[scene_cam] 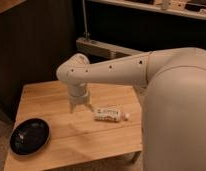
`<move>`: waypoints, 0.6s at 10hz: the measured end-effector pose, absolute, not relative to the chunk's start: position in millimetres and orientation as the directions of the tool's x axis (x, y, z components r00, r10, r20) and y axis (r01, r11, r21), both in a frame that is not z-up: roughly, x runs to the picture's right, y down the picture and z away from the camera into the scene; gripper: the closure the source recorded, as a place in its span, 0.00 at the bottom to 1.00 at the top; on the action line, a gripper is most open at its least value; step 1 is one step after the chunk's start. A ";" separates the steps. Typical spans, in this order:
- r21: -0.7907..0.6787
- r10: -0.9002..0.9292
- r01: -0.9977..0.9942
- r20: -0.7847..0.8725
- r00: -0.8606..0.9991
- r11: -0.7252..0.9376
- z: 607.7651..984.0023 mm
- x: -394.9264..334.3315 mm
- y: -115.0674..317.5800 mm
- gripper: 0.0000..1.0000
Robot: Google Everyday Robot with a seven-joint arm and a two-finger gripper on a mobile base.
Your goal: Place the bottle in the ceramic bowl
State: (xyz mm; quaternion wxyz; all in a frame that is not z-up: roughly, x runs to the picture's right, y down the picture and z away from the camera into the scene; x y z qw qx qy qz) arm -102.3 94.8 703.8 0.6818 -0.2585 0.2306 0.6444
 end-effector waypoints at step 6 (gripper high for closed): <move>-0.055 0.757 -0.998 -0.650 0.063 0.036 704.6 -102.3 96.0 0.35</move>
